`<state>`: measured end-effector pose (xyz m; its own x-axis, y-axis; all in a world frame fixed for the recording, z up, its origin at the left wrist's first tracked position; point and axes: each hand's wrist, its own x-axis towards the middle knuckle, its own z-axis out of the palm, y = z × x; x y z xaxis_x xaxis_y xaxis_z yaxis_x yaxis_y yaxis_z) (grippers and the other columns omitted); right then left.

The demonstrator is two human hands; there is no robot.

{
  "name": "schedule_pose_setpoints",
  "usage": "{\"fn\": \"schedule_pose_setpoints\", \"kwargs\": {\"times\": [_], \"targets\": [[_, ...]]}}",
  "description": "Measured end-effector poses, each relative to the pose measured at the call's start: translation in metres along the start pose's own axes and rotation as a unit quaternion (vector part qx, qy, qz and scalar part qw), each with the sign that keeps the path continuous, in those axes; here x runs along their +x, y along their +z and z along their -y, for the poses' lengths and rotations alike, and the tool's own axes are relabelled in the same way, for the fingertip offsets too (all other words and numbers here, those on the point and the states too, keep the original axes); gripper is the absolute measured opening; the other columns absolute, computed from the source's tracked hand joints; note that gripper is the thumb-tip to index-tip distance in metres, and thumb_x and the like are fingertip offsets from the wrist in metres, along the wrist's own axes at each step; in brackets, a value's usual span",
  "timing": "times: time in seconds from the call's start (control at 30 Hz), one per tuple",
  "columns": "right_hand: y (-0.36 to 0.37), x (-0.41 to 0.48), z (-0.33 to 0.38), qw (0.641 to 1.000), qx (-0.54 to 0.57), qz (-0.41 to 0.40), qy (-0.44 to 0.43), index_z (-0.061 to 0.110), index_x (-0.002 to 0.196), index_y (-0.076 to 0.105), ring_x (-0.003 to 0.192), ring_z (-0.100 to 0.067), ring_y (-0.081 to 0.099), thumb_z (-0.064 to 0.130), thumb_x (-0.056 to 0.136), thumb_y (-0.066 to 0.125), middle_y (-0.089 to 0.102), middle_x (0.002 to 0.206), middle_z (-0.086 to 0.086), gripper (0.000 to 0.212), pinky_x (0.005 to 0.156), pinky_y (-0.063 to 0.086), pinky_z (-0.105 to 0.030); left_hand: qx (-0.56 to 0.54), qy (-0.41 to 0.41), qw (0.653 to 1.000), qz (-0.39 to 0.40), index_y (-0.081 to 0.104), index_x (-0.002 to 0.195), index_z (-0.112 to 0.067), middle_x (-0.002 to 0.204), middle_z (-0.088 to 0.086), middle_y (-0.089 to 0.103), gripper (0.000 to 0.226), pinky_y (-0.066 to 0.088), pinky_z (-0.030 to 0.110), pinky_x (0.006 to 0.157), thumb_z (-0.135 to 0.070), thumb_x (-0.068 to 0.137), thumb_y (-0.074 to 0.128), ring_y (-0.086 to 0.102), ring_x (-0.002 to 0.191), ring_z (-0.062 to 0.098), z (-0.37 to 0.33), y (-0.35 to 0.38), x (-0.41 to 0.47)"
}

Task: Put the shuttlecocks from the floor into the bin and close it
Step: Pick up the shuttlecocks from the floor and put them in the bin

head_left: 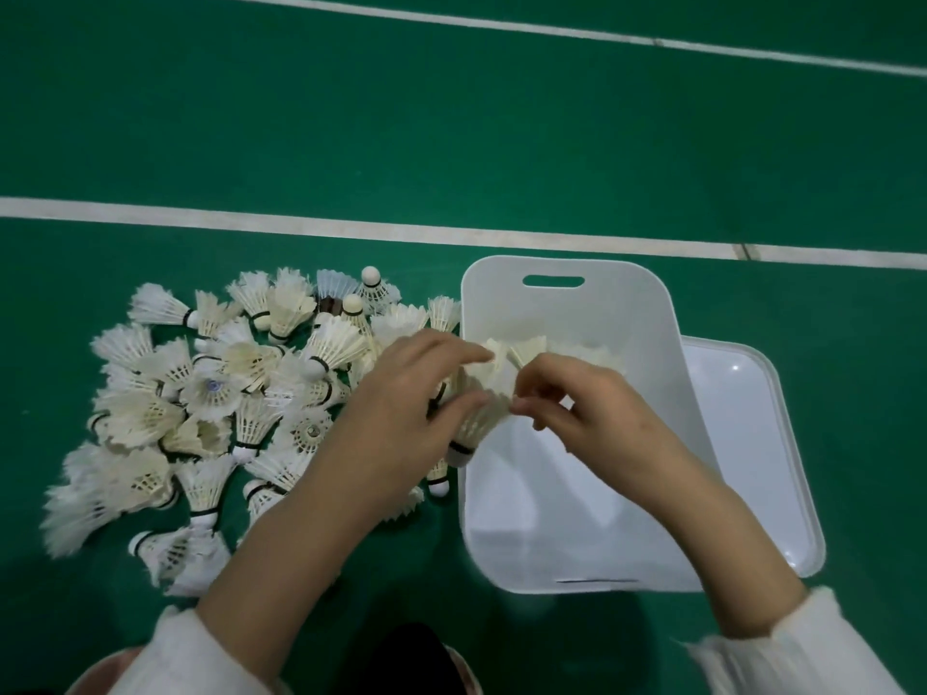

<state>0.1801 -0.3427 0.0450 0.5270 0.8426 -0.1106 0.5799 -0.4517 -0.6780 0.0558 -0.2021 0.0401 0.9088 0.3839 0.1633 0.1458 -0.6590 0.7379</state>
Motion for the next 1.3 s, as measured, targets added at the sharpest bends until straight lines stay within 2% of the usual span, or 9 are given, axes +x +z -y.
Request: {"fn": "schedule_pose_setpoints", "kwargs": {"times": [0.13,0.27,0.53,0.7,0.83,0.93,1.1,1.2,1.3], "targets": [[-0.014,0.006,-0.036,0.996,0.002,-0.039,0.076,0.012,0.080,0.057,0.066,-0.019,0.059,0.013,0.087,0.060,0.060,0.070,0.002,0.008,0.058,0.047,-0.023,0.037,-0.094,0.995,-0.012,0.055,0.110,-0.030,0.099,-0.019,0.052,0.019,0.042,0.007,0.072,-0.029,0.092,0.051,0.052,0.090,-0.006,0.037,-0.008,-0.009],[0.002,0.025,-0.086,0.986,-0.048,-0.033,0.158,0.011,0.079,0.056,0.071,-0.030,0.061,0.014,0.086,0.060,0.063,0.075,-0.009,0.008,0.064,0.052,-0.041,0.172,-0.218,0.944,0.178,0.051,0.119,-0.020,0.108,-0.001,0.057,0.028,0.044,0.026,0.075,-0.031,0.093,0.049,0.053,0.091,0.012,0.097,0.012,-0.029],[0.057,0.077,-0.129,0.966,-0.110,0.017,0.233,0.006,0.094,0.059,0.082,-0.025,0.052,0.015,0.089,0.057,0.062,0.093,-0.011,0.011,0.070,0.034,-0.027,0.254,-0.208,0.887,0.324,0.029,0.136,-0.022,0.124,0.004,0.044,0.061,0.044,0.033,0.088,-0.039,0.085,0.059,0.046,0.113,0.022,0.128,0.062,-0.061],[0.063,0.087,-0.130,0.965,-0.107,0.002,0.241,0.006,0.098,0.058,0.093,-0.030,0.056,0.020,0.089,0.057,0.064,0.101,-0.014,0.016,0.073,0.036,-0.028,0.314,-0.154,0.896,0.273,0.032,0.133,-0.017,0.116,0.008,0.053,0.045,0.044,0.035,0.077,-0.032,0.092,0.045,0.054,0.103,0.028,0.131,0.079,-0.062],[0.060,0.079,-0.119,0.963,-0.125,0.029,0.236,0.011,0.117,0.051,0.102,-0.031,0.055,0.024,0.089,0.056,0.062,0.109,-0.014,0.031,0.075,0.036,-0.030,0.309,-0.131,0.919,0.209,0.048,0.108,-0.012,0.090,0.009,0.061,0.024,0.042,0.033,0.056,-0.024,0.088,0.055,0.060,0.075,0.028,0.129,0.084,-0.059],[0.047,0.064,-0.099,0.963,-0.133,0.018,0.235,0.014,0.124,0.046,0.103,-0.029,0.055,0.024,0.090,0.054,0.063,0.111,-0.011,0.037,0.079,0.039,-0.032,0.283,-0.161,0.924,0.200,0.047,0.108,-0.013,0.096,0.005,0.060,0.017,0.046,0.032,0.063,-0.015,0.091,0.047,0.059,0.080,0.023,0.128,0.077,-0.058],[0.044,0.027,-0.010,0.994,-0.060,-0.041,0.086,0.016,0.111,0.059,0.078,-0.011,0.054,0.018,0.092,0.051,0.060,0.100,0.003,0.021,0.071,0.040,-0.022,0.104,-0.260,0.956,0.086,0.049,0.079,-0.009,0.069,0.007,0.056,0.018,0.036,0.031,0.049,-0.021,0.093,0.045,0.051,0.060,0.021,0.114,0.043,-0.059],[0.072,0.008,0.040,0.999,-0.019,0.024,-0.021,0.017,0.110,0.059,0.080,-0.006,0.050,0.020,0.092,0.051,0.056,0.101,0.006,0.020,0.071,0.039,-0.012,0.057,-0.287,0.955,0.039,0.050,0.082,-0.007,0.069,0.007,0.054,0.018,0.029,0.028,0.046,-0.021,0.091,0.046,0.047,0.058,0.021,0.105,0.017,-0.062],[0.116,0.004,0.057,0.989,-0.032,0.111,-0.096,0.016,0.121,0.053,0.093,-0.012,0.055,0.022,0.092,0.052,0.053,0.117,0.002,0.029,0.079,0.043,-0.019,0.045,-0.298,0.953,0.022,0.054,0.090,-0.012,0.070,0.003,0.054,0.012,0.028,0.025,0.046,-0.022,0.089,0.048,0.047,0.059,0.016,0.103,-0.005,-0.069]]}}
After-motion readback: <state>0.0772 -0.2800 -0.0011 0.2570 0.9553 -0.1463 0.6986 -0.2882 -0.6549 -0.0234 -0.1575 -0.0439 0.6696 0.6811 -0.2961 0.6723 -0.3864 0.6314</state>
